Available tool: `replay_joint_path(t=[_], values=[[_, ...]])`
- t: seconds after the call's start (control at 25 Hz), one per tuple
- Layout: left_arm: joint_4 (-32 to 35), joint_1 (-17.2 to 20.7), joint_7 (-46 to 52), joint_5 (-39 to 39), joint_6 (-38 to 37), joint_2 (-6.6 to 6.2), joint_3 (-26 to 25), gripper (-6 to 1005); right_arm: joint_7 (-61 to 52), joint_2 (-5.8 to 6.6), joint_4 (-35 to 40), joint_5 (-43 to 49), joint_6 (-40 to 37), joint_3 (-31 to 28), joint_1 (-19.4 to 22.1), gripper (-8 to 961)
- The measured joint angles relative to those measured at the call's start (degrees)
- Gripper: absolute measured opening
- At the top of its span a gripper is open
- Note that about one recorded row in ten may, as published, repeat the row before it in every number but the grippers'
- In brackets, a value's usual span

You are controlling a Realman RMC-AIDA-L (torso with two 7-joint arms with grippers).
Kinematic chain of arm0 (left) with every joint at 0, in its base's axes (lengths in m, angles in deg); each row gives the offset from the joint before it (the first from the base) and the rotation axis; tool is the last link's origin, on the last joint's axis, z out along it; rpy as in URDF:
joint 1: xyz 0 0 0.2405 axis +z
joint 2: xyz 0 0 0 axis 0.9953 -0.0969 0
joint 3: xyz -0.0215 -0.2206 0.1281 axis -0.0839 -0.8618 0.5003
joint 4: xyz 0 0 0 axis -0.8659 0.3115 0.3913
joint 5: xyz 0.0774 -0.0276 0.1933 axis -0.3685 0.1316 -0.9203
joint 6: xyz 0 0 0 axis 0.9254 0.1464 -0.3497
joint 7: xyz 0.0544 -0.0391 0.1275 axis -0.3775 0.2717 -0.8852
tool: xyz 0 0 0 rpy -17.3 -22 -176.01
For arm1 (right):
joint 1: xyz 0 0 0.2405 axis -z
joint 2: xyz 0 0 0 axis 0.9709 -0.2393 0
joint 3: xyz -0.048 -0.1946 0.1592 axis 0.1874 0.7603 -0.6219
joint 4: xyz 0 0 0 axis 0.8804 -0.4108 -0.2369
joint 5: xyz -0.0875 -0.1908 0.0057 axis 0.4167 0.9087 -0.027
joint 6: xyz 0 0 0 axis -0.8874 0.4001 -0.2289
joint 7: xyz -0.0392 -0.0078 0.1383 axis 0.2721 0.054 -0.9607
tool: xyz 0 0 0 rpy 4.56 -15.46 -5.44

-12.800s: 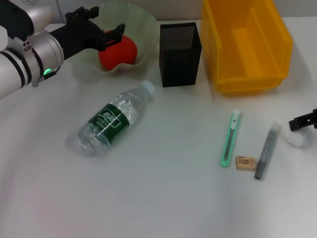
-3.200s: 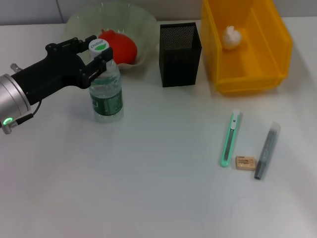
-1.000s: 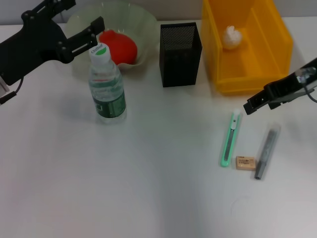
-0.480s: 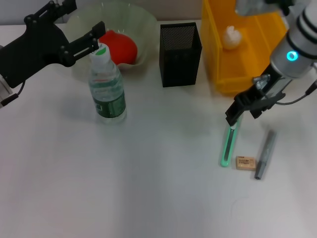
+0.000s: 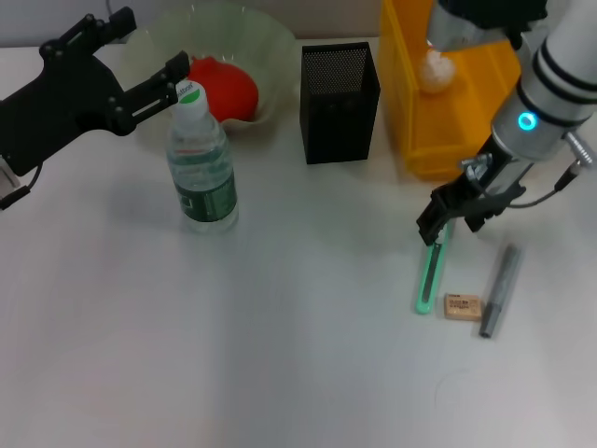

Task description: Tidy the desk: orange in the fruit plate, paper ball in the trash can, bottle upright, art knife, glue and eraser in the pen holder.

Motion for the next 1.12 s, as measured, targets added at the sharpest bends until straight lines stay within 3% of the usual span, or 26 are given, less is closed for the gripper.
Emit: replay_joint_path(t=[0.56, 1.12], values=[[-3.27, -1.45, -1.49, 0.06, 0.16, 0.0, -0.55, 802, 0.29, -0.22, -5.04, -0.27, 5.61, 0.02, -1.74, 576], [-3.47, -1.72, -2.21, 0.05, 0.24, 0.0, -1.27, 802, 0.33, -0.22, -6.71, -0.26, 6.0, 0.02, -2.64, 544]])
